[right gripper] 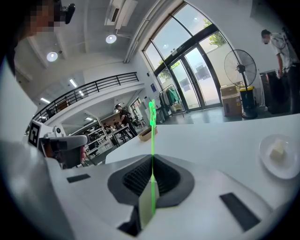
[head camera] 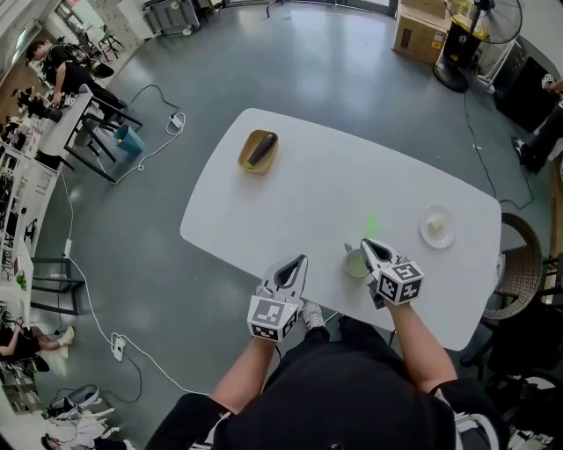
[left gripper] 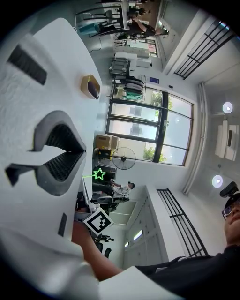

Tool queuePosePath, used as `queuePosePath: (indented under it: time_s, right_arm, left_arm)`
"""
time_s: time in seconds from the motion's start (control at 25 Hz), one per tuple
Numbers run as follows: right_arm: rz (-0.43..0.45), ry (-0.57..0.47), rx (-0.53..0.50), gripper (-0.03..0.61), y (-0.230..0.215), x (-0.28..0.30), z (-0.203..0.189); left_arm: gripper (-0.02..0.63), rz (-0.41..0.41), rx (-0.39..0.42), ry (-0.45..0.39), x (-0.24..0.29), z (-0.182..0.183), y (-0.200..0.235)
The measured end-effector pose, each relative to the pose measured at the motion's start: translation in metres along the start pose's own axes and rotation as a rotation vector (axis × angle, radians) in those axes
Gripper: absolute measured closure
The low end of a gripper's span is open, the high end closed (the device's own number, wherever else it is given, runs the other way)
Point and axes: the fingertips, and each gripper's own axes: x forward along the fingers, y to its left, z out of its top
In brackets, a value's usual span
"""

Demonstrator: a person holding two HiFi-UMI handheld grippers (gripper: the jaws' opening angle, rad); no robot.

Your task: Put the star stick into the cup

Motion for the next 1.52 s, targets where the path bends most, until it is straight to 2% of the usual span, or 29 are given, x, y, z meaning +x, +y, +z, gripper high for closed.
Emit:
queuePosePath:
  time_s: [0.16, 0.36, 1.0, 1.28, 1.52]
  right_arm:
    - [0.013, 0.028, 0.003, 0.563, -0.001, 0.002, -0.001]
    - [0.009, 0.057, -0.001, 0.507, -0.005, 0.002, -0.002]
    - [-0.024, 0.001, -0.028, 0.477, -0.01, -0.017, 0.024]
    - [-0.024, -0.101, -0.053, 0.479, 0.001, -0.039, 0.059]
    - [0.007, -0.222, -0.154, 0.505, 0.034, -0.062, 0.113]
  left_arm:
    - [0.601, 0.002, 0.0, -0.003, 0.0, 0.001, 0.001]
    - [0.601, 0.0, 0.003, -0.013, 0.001, 0.006, -0.002]
    - [0.601, 0.021, -0.009, -0.032, -0.007, 0.01, -0.007]
    - [0.601, 0.021, -0.01, -0.037, -0.009, 0.011, -0.008]
    - [0.601, 0.007, 0.003, -0.051, -0.008, 0.02, -0.011]
